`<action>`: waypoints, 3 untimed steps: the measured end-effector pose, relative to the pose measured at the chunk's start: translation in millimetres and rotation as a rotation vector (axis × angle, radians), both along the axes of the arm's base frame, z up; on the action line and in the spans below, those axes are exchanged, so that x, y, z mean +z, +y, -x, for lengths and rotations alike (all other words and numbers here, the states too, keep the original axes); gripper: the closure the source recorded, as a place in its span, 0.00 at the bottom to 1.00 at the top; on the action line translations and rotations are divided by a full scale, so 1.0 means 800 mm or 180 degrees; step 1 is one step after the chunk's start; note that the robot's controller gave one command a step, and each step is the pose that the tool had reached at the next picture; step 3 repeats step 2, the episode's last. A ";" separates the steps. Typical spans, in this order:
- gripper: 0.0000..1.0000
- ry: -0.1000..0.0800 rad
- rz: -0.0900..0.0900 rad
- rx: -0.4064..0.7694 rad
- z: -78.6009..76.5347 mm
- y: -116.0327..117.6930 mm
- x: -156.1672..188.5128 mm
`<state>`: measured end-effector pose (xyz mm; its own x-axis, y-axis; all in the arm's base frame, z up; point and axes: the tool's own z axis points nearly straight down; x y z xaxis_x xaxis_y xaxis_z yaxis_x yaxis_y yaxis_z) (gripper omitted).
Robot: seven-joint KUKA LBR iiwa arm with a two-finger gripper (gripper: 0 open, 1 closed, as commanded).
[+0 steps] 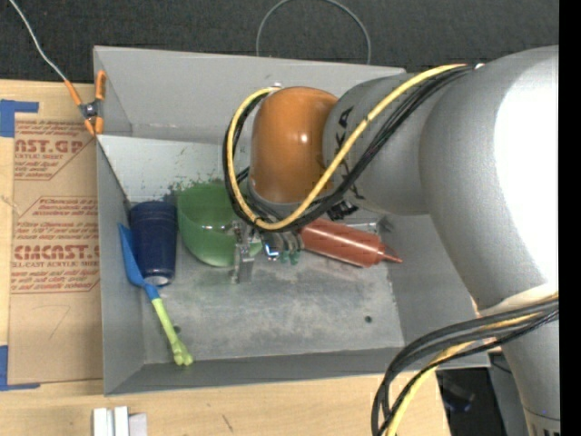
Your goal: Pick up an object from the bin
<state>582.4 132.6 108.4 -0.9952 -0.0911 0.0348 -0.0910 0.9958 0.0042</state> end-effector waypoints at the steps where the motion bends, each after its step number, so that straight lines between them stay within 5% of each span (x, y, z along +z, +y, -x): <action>1: 1.00 0.0072 0.0019 -0.0222 -0.006 0.021 0.005; 2: 1.00 -0.0030 -0.0003 -0.0043 -0.001 -0.001 0.125; 3: 1.00 -0.0030 -0.0003 -0.0043 -0.001 -0.001 0.125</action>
Offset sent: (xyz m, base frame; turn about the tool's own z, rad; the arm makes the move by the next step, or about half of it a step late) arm -0.0008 -0.0008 0.0956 0.0134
